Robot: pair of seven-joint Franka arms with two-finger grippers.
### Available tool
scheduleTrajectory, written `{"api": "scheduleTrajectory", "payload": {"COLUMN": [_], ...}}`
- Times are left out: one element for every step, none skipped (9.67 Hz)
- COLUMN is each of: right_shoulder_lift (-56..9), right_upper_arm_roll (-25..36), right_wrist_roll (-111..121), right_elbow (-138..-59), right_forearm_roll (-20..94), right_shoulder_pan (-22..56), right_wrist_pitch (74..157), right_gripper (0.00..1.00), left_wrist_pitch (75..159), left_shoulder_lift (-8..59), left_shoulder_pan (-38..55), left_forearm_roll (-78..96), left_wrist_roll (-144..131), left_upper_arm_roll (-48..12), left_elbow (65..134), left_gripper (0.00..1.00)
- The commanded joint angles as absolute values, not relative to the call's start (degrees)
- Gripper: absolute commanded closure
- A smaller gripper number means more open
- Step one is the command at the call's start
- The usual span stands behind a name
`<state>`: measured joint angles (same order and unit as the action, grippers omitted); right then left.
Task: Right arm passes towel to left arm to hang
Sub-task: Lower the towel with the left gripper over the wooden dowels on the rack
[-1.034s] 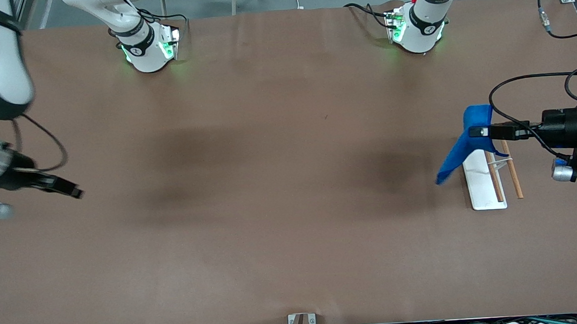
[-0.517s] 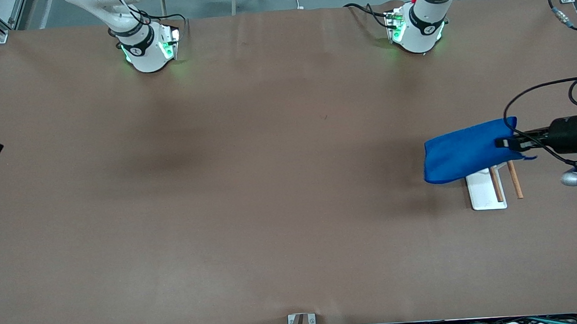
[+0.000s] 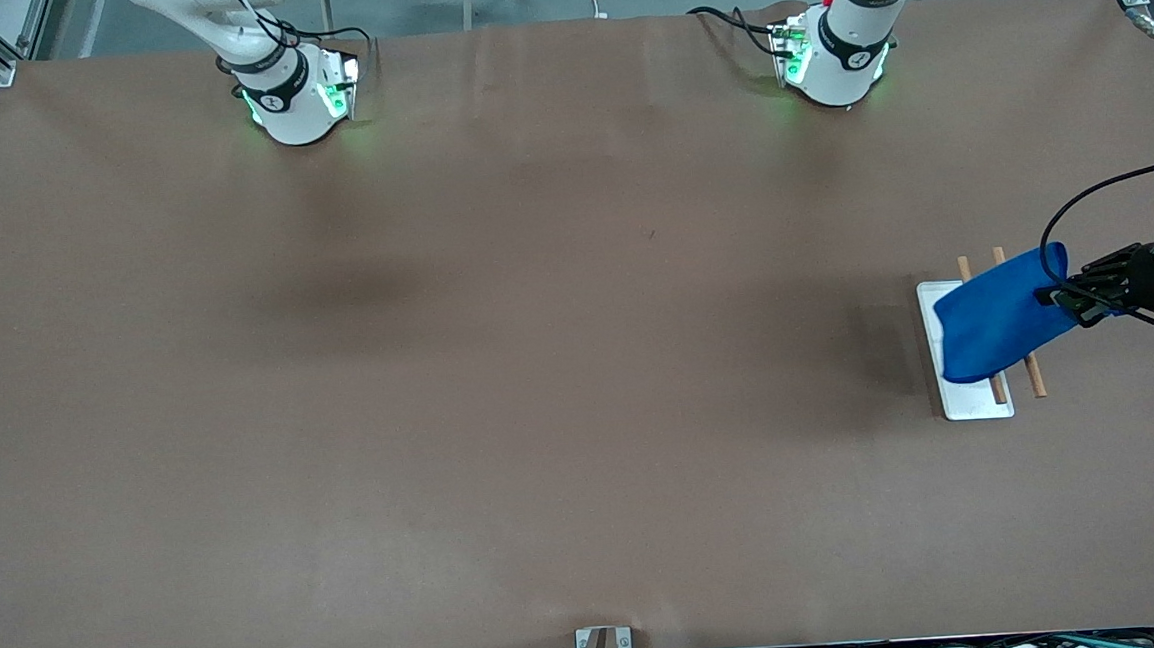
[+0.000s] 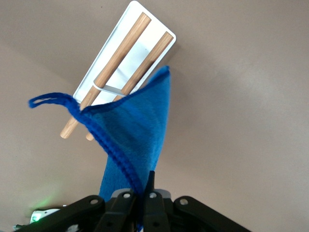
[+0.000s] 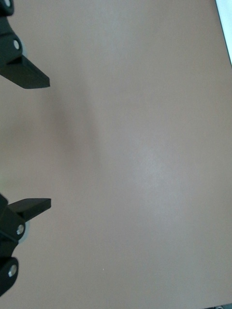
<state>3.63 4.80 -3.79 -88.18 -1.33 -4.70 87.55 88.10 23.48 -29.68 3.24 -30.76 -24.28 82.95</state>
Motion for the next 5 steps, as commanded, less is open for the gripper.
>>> {"api": "scheduleTrajectory", "payload": {"right_shoulder_lift": [4.13,4.13,4.13,4.13,4.13], "right_upper_arm_roll": [3.87,3.87,3.87,3.87,3.95], "right_wrist_roll": [-2.81,-2.81,-2.81,-2.81,-2.73], "right_elbow": [-88.68,-88.51,-88.33,-88.24,-87.89], "right_forearm_roll": [-2.72,-2.72,-2.64,-2.64,-2.72], "right_shoulder_pan": [-5.10,-5.01,-4.92,-4.92,-4.83], "right_wrist_pitch": [87.54,87.54,87.54,87.54,87.28], "right_gripper": [0.00,0.00,0.00,0.00,0.00], "left_wrist_pitch": [89.39,89.47,89.65,90.17,91.39], "left_shoulder_lift": [23.99,24.08,24.26,24.43,24.69], "left_shoulder_pan": [-30.85,-30.85,-31.11,-31.90,-33.21], "left_forearm_roll": [1.76,1.67,1.67,1.67,1.67], "left_wrist_roll": [-30.67,-30.59,-30.50,-30.50,-30.32], "left_upper_arm_roll": [-24.61,-24.61,-24.52,-24.43,-24.43], "left_elbow": [86.48,86.83,86.84,86.84,86.92], "left_gripper": [1.00,1.00,1.00,1.00,1.00]}}
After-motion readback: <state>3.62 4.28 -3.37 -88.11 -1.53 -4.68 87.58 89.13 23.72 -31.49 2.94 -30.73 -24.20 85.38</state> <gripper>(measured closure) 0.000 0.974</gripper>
